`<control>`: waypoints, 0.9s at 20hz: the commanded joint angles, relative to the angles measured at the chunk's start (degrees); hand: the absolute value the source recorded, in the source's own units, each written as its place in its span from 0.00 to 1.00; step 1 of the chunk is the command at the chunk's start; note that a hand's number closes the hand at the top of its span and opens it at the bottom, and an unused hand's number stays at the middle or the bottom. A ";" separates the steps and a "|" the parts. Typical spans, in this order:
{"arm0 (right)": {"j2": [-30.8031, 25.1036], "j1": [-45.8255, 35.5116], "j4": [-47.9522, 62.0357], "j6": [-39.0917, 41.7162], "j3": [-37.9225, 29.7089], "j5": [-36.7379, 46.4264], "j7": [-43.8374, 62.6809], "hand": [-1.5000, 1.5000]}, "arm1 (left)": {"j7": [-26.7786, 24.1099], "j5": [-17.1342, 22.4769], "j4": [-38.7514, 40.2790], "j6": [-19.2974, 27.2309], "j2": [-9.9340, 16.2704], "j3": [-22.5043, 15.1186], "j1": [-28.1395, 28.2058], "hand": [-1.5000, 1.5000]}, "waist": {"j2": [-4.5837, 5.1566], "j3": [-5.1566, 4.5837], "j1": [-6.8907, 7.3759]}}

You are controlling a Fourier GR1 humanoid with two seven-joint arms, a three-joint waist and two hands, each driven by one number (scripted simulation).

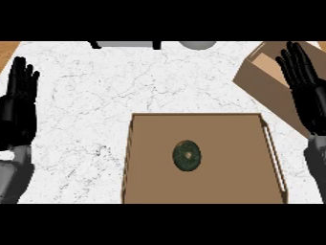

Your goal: Pick the squash from the tray and place it in the cardboard box

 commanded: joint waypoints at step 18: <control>-10.91 21.71 -43.19 -17.20 18.40 51.93 32.93 0.00 | -1.81 -5.34 -2.00 -19.38 9.25 -11.13 2.69 0.50 | -1.15 -0.84 -3.13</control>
